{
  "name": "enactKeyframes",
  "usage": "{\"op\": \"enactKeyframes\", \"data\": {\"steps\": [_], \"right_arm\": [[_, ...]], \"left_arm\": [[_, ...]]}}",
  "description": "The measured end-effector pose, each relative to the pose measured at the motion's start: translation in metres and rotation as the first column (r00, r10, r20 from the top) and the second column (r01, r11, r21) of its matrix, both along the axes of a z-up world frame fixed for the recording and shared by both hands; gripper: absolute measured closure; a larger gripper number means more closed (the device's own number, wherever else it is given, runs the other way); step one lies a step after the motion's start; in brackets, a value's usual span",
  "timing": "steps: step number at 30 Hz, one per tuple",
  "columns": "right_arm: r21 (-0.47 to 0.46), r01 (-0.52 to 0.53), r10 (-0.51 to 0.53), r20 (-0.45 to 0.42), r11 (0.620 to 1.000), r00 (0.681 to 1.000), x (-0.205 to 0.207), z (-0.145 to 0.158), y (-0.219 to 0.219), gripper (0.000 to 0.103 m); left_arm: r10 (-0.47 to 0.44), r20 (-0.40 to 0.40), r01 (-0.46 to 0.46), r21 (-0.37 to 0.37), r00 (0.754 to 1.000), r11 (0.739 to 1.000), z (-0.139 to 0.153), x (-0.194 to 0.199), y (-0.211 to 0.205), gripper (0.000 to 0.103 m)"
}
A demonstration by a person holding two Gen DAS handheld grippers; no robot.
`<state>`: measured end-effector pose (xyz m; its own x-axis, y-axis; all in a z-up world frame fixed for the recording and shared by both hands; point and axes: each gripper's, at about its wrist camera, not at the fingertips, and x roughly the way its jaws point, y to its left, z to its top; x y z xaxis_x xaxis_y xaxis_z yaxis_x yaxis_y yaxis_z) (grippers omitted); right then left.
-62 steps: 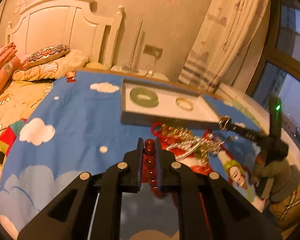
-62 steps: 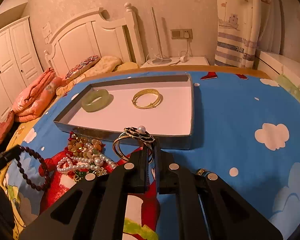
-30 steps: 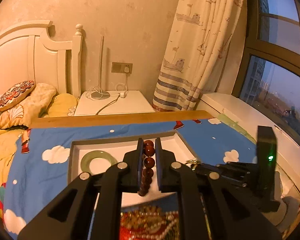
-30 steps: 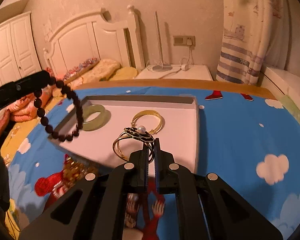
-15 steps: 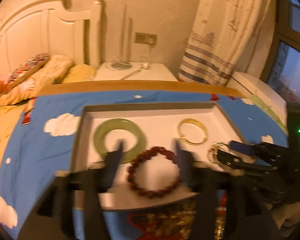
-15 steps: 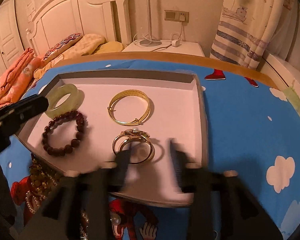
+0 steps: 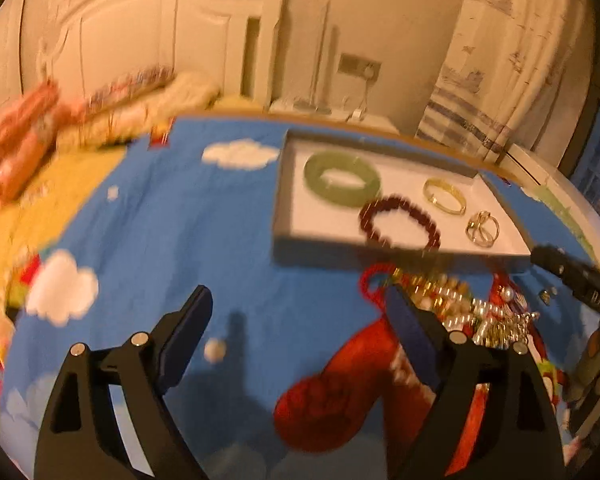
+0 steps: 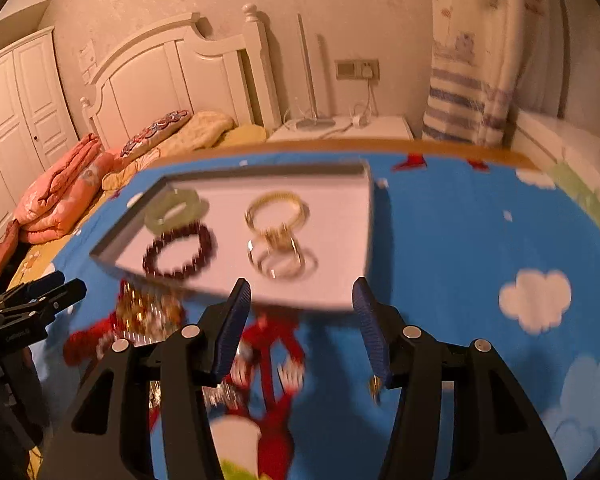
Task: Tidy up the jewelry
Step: 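Open both tools to drop the bracelet and ring into the tray, then grasp the silver chain pendant from the jewelry heap with right tool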
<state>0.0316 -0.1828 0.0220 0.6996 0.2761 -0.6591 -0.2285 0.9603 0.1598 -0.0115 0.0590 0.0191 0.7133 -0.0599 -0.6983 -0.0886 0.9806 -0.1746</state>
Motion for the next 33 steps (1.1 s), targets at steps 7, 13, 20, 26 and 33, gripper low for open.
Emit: {"op": "enactKeyframes", "data": {"steps": [7,13,20,26,33], "right_arm": [[0.077,-0.025,0.027,-0.023,0.997,0.999,-0.011,-0.003,-0.009,0.051],[0.020,-0.101,0.103,-0.135,0.995,0.986,-0.018,-0.017,0.011,0.052],[0.046,-0.111,0.117,-0.168,0.993,0.979,-0.024,-0.022,0.016,0.050],[-0.002,-0.159,0.157,-0.133,0.987,0.979,-0.040,-0.019,0.032,0.051],[-0.061,-0.244,0.237,-0.108,0.968,0.966,-0.056,-0.019,0.049,0.056]], "left_arm": [[0.062,-0.020,-0.064,-0.176,0.998,0.982,-0.012,-0.004,0.030,0.014],[0.059,-0.001,-0.057,-0.212,0.998,0.976,-0.009,-0.003,0.031,0.011],[0.091,0.029,-0.081,-0.251,0.995,0.965,-0.007,-0.007,0.035,0.009],[0.111,0.045,-0.096,-0.252,0.993,0.963,-0.006,-0.011,0.034,0.009],[0.125,0.054,-0.106,-0.264,0.991,0.959,-0.006,-0.017,0.035,0.008]]}}
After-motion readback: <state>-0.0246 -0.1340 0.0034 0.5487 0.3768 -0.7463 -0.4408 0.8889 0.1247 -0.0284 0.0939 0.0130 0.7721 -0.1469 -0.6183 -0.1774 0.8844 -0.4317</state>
